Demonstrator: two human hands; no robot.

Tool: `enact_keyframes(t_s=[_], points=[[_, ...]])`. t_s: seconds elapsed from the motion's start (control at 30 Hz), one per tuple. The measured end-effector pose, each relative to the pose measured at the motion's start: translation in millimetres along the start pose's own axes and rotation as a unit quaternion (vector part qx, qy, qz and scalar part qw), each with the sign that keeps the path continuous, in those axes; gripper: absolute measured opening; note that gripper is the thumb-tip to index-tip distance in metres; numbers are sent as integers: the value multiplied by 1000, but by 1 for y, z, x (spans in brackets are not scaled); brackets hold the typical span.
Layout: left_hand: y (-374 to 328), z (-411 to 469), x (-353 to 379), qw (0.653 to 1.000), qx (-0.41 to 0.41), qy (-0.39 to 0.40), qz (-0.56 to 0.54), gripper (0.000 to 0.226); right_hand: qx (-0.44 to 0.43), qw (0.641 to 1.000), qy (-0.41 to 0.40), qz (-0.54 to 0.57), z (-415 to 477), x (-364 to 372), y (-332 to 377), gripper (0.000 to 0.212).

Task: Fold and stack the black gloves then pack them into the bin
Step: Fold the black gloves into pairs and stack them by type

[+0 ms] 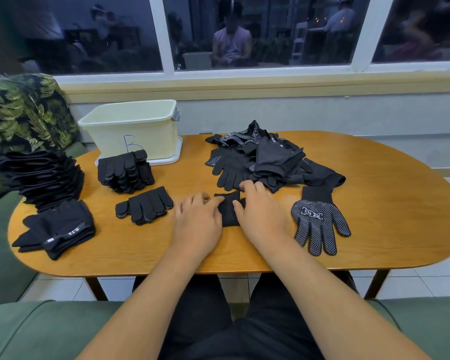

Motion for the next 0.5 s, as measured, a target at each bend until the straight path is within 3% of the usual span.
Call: enact_keyframes(t_s=[0.1,0.2,0.27,0.33,0.43,0.5], points=[[5,-1,3,999,-13,20,27,47,-130,990,-30,-48,0,-8,19,41],[15,-2,0,998,-27,35,47,49,-256,965,53,-6,2,11,30,45],[24,-3,-1,998,-40,40,39,48,-249,961,117,39,4,22,26,52],[25,-2,-6,999,-31,22,14,47,-225,963,129,68,5,22,20,52],[5,-5,-20,994,74,-7,-77,31,-201,968,109,106,5,17,13,49],[-12,-11,-18,980,159,34,-119,22,-191,969,103,122,4,14,10,46]])
Point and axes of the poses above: each hand's wrist, its own z-axis towards the middle knuckle, its own x-axis out of the palm, y = z × x, the point moved 10 cm from there along z, towards the middle knuckle, and after that the axes turned 3 degrees about -z, right-handed, at the moved point
